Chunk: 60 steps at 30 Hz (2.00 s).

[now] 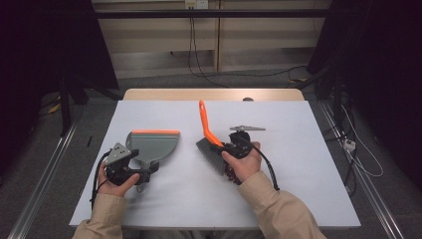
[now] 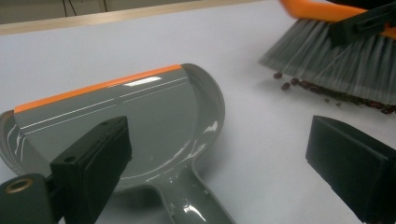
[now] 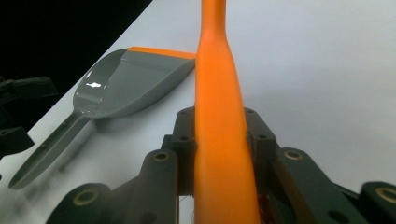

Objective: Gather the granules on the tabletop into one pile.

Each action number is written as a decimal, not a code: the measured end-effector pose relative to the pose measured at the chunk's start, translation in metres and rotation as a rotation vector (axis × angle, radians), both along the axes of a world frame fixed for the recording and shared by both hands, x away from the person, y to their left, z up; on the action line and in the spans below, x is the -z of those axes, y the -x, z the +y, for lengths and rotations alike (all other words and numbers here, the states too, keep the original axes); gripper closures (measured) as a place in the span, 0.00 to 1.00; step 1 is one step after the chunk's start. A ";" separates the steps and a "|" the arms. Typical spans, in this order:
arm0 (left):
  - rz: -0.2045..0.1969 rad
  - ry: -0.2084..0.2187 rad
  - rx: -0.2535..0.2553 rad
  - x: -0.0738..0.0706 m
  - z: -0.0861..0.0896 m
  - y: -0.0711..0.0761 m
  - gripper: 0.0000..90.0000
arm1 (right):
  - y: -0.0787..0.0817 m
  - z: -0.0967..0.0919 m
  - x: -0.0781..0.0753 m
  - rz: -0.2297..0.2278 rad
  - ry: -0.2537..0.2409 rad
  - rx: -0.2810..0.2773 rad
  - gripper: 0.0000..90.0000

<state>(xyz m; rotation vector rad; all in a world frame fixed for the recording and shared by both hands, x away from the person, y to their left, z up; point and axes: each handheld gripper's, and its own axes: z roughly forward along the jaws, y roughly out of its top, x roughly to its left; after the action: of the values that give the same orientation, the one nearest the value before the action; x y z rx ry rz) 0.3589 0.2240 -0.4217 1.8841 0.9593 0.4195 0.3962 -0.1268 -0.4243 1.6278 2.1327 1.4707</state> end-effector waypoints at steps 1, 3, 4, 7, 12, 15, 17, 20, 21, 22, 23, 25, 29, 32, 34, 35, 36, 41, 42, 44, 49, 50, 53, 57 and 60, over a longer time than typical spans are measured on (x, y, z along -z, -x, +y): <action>0.000 0.005 -0.001 0.000 0.000 0.000 0.08 | -0.003 0.006 0.002 0.005 0.000 -0.004 0.79; 0.003 0.002 -0.001 0.000 0.001 0.000 0.07 | -0.008 0.017 0.005 0.015 0.008 -0.012 0.79; 0.001 0.005 -0.001 0.000 0.001 0.000 0.08 | -0.011 0.020 0.008 0.031 0.004 -0.008 0.79; -0.002 0.008 -0.003 0.000 0.002 0.000 0.08 | -0.014 0.021 0.016 0.049 0.050 0.013 0.79; -0.001 0.013 -0.007 0.000 0.002 0.000 0.08 | -0.010 0.001 0.018 0.079 0.049 0.047 0.79; -0.003 0.004 0.000 0.000 0.001 0.000 0.08 | -0.004 -0.012 0.019 0.079 0.050 0.062 0.79; -0.003 0.006 -0.002 0.000 0.000 0.000 0.08 | -0.001 -0.019 0.019 0.081 0.049 0.073 0.79; -0.003 0.006 -0.003 0.000 0.000 0.000 0.08 | 0.004 -0.028 0.019 0.082 0.050 0.089 0.79; -0.003 0.006 -0.003 0.000 0.000 0.001 0.08 | 0.006 -0.030 0.019 0.081 0.050 0.094 0.79; -0.003 0.006 -0.006 0.000 0.000 0.001 0.08 | 0.007 -0.032 0.019 0.079 0.051 0.098 0.79; -0.005 0.008 -0.006 0.000 0.000 0.001 0.08 | 0.008 -0.034 0.019 0.078 0.051 0.100 0.79; -0.005 0.002 -0.002 -0.001 0.000 0.001 0.07 | 0.011 -0.037 0.019 0.077 0.052 0.109 0.78; -0.005 0.000 -0.001 0.000 -0.001 0.001 0.08 | 0.015 -0.042 0.018 0.073 0.054 0.117 0.78; -0.006 0.001 0.000 0.000 -0.001 0.001 0.08 | 0.017 -0.045 0.018 0.074 0.038 0.123 0.79; -0.007 0.001 -0.001 0.000 -0.001 0.001 0.08 | 0.018 -0.046 0.018 0.077 0.014 0.124 0.79; -0.007 0.001 -0.001 -0.001 -0.001 0.001 0.08 | 0.018 -0.047 0.017 0.075 0.007 0.122 0.79; -0.008 0.001 -0.001 0.000 -0.001 0.001 0.08 | 0.018 -0.047 0.015 0.075 -0.003 0.120 0.79; -0.005 0.002 -0.002 0.000 -0.001 0.000 0.08 | 0.016 -0.051 0.002 0.047 -0.070 0.106 0.79; -0.005 0.003 -0.002 0.000 -0.001 0.000 0.07 | 0.014 -0.052 -0.002 0.032 -0.073 0.094 0.79; -0.004 0.008 -0.006 -0.001 -0.001 0.000 0.08 | 0.011 -0.056 -0.010 0.000 -0.058 0.092 0.79; -0.004 0.009 -0.007 0.000 -0.001 0.000 0.08 | -0.008 -0.071 -0.016 -0.086 0.001 0.048 0.79; -0.003 0.008 -0.006 0.000 0.000 0.000 0.08 | -0.011 -0.074 -0.016 -0.101 0.028 0.042 0.79; -0.003 0.008 -0.006 0.000 0.000 -0.001 0.08 | -0.023 -0.079 -0.010 -0.143 0.110 -0.008 0.79; -0.001 0.009 -0.008 0.000 0.000 -0.001 0.08 | -0.036 -0.079 -0.001 -0.194 0.170 -0.076 0.79; 0.001 0.004 -0.005 0.000 0.000 -0.001 0.07 | -0.042 -0.074 0.003 -0.235 0.207 -0.132 0.79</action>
<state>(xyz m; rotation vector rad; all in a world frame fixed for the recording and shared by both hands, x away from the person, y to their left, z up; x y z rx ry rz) 0.3603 0.2243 -0.4218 1.8790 0.9652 0.4197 0.4384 -0.2009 -0.4270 1.2033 2.2070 1.3442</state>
